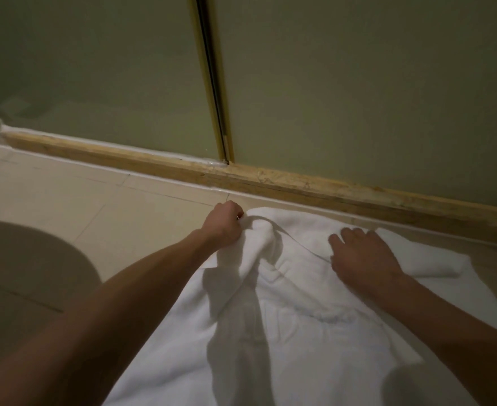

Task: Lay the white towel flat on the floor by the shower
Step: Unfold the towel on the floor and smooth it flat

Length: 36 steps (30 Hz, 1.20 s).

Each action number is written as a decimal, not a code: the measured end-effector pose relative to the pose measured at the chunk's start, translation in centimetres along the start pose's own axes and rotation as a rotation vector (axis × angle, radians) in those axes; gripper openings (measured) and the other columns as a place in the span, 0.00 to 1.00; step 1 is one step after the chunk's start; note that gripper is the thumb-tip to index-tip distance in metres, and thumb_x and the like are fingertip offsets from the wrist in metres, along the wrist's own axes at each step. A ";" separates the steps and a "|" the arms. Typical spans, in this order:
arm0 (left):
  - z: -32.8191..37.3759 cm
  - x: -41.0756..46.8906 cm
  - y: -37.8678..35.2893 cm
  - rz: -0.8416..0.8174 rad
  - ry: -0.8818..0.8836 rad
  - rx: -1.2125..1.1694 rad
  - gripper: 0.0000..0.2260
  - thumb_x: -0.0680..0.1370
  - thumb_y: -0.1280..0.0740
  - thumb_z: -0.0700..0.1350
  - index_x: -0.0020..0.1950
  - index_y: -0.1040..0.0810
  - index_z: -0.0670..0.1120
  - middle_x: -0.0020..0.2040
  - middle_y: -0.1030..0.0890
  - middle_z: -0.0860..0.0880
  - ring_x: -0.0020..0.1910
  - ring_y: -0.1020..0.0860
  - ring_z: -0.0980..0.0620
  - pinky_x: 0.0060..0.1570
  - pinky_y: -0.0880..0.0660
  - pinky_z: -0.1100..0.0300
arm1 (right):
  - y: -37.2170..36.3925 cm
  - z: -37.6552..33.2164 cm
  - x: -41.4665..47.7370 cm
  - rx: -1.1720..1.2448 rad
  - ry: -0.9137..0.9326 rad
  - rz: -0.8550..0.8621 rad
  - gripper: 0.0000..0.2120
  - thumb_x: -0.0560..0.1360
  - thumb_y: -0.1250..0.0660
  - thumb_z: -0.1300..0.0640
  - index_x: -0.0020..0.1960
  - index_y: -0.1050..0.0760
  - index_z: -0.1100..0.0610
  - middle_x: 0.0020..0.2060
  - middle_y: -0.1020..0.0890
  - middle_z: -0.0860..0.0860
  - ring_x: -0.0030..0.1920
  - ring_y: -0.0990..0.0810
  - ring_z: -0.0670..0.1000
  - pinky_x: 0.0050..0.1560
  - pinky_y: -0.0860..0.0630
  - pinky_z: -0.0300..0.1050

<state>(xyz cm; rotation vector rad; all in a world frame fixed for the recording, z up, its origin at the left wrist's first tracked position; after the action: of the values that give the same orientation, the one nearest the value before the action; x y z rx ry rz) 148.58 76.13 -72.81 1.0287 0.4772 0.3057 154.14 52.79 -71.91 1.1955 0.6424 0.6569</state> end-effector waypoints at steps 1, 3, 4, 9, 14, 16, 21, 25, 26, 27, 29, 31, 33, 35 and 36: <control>0.2 0.1 -0.1 0.011 -0.014 0.003 0.10 0.73 0.41 0.32 0.42 0.20 0.39 0.44 0.19 0.40 0.43 0.24 0.41 0.40 0.30 0.55 | -0.5 -0.5 0.5 0.021 0.032 -0.028 0.14 0.76 0.41 0.51 0.61 0.31 0.54 0.57 0.25 0.54 0.57 0.26 0.56 0.56 0.33 0.51; 0.8 0.4 -0.4 0.020 -0.045 0.012 0.11 0.74 0.41 0.33 0.36 0.24 0.43 0.39 0.22 0.42 0.39 0.26 0.43 0.37 0.33 0.56 | -1.7 -0.7 1.1 0.047 0.060 -0.076 0.18 0.76 0.40 0.49 0.64 0.35 0.53 0.60 0.27 0.53 0.62 0.29 0.55 0.61 0.37 0.51; 1.0 0.7 -0.5 0.023 -0.059 0.015 0.12 0.75 0.42 0.33 0.34 0.26 0.44 0.37 0.22 0.43 0.38 0.27 0.43 0.37 0.34 0.57 | -2.2 -0.6 1.1 0.044 0.065 -0.089 0.18 0.76 0.40 0.49 0.64 0.35 0.52 0.60 0.27 0.52 0.62 0.30 0.54 0.62 0.38 0.51; 1.7 1.9 -1.3 0.058 -0.093 0.016 0.14 0.73 0.41 0.34 0.30 0.32 0.47 0.35 0.24 0.43 0.36 0.28 0.41 0.35 0.36 0.55 | -4.3 1.2 0.8 0.023 0.058 -0.106 0.16 0.78 0.43 0.47 0.63 0.33 0.51 0.61 0.27 0.50 0.61 0.27 0.52 0.66 0.43 0.52; 3.1 2.9 -1.6 0.109 -0.130 0.015 0.17 0.76 0.40 0.38 0.29 0.36 0.51 0.35 0.26 0.45 0.35 0.30 0.44 0.35 0.38 0.56 | -4.5 2.3 0.1 0.016 0.014 -0.066 0.14 0.79 0.46 0.48 0.62 0.32 0.50 0.59 0.25 0.50 0.54 0.23 0.53 0.64 0.40 0.53; 3.8 3.2 -1.8 0.116 -0.130 0.014 0.15 0.76 0.40 0.39 0.30 0.34 0.51 0.36 0.23 0.45 0.35 0.29 0.44 0.35 0.37 0.56 | -4.5 3.1 -0.4 0.009 -0.026 -0.061 0.14 0.79 0.47 0.50 0.62 0.31 0.50 0.58 0.24 0.50 0.54 0.22 0.53 0.65 0.40 0.54; 4.4 3.4 -2.5 0.122 -0.129 0.062 0.08 0.77 0.40 0.41 0.49 0.22 0.47 0.48 0.18 0.44 0.44 0.23 0.43 0.43 0.26 0.53 | -4.8 4.3 -1.8 -0.026 -0.096 -0.105 0.15 0.79 0.49 0.52 0.64 0.32 0.50 0.57 0.23 0.50 0.54 0.22 0.53 0.67 0.41 0.54; 4.2 2.9 -3.0 0.065 -0.104 0.063 0.13 0.79 0.39 0.44 0.63 0.25 0.48 0.58 0.20 0.44 0.53 0.22 0.43 0.50 0.26 0.53 | -4.6 5.0 -2.8 -0.089 -0.140 -0.136 0.14 0.79 0.52 0.56 0.60 0.31 0.49 0.54 0.23 0.48 0.51 0.21 0.52 0.66 0.41 0.56; 4.1 2.8 -3.0 0.043 -0.103 0.072 0.15 0.79 0.39 0.45 0.65 0.26 0.48 0.59 0.20 0.44 0.55 0.22 0.43 0.52 0.26 0.53 | -4.7 5.3 -3.1 -0.117 -0.144 -0.156 0.14 0.79 0.52 0.56 0.59 0.32 0.49 0.54 0.23 0.48 0.50 0.20 0.51 0.66 0.40 0.57; 4.0 2.6 -3.1 0.022 -0.105 0.079 0.15 0.79 0.39 0.46 0.66 0.27 0.47 0.60 0.20 0.44 0.56 0.23 0.43 0.52 0.26 0.53 | -4.8 5.8 -3.5 -0.135 -0.153 -0.177 0.14 0.79 0.52 0.57 0.59 0.32 0.49 0.53 0.22 0.47 0.49 0.19 0.50 0.66 0.40 0.57; 3.5 2.1 -3.0 -0.021 -0.106 0.077 0.15 0.79 0.38 0.48 0.65 0.26 0.47 0.59 0.20 0.44 0.54 0.22 0.44 0.52 0.26 0.54 | -5.0 7.3 -4.4 -0.157 -0.195 -0.209 0.13 0.78 0.52 0.56 0.58 0.32 0.47 0.52 0.21 0.46 0.48 0.18 0.48 0.65 0.39 0.56; 3.1 1.5 -3.0 -0.083 -0.110 0.076 0.14 0.79 0.38 0.51 0.62 0.24 0.47 0.57 0.19 0.44 0.52 0.22 0.45 0.52 0.25 0.54 | -5.1 9.3 -5.4 -0.184 -0.240 -0.232 0.12 0.79 0.51 0.55 0.57 0.32 0.46 0.48 0.20 0.45 0.47 0.19 0.46 0.63 0.36 0.53; 2.8 0.9 -3.0 -0.139 -0.113 0.078 0.14 0.79 0.37 0.55 0.57 0.21 0.47 0.55 0.19 0.44 0.50 0.22 0.45 0.52 0.24 0.52 | -5.4 10.9 -6.4 -0.174 -0.267 -0.261 0.09 0.79 0.49 0.53 0.53 0.32 0.47 0.42 0.22 0.46 0.43 0.21 0.47 0.55 0.33 0.50; 2.4 0.2 -3.0 -0.192 -0.123 0.058 0.15 0.78 0.35 0.57 0.54 0.19 0.47 0.53 0.18 0.45 0.49 0.21 0.46 0.51 0.23 0.53 | -5.3 11.8 -7.0 -0.136 -0.285 -0.301 0.05 0.78 0.46 0.51 0.48 0.31 0.48 0.35 0.27 0.47 0.40 0.24 0.48 0.47 0.31 0.46; 2.2 -0.2 -3.1 -0.225 -0.129 0.051 0.15 0.78 0.35 0.56 0.53 0.19 0.46 0.53 0.17 0.45 0.49 0.21 0.47 0.51 0.22 0.53 | -5.0 12.0 -7.0 -0.131 -0.292 -0.327 0.05 0.78 0.45 0.51 0.46 0.32 0.48 0.34 0.29 0.47 0.41 0.24 0.48 0.47 0.30 0.44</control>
<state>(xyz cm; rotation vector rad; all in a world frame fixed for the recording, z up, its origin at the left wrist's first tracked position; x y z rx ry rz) 149.60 72.92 -74.49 1.0264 0.4806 0.0263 159.15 38.96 -73.18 1.0103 0.5231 0.2384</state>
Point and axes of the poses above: each hand's wrist, its own x-axis towards the middle knuckle, its own y-axis out of the back of the hand, z = x × y, the point moved 10 cm from there along x, towards the middle knuckle
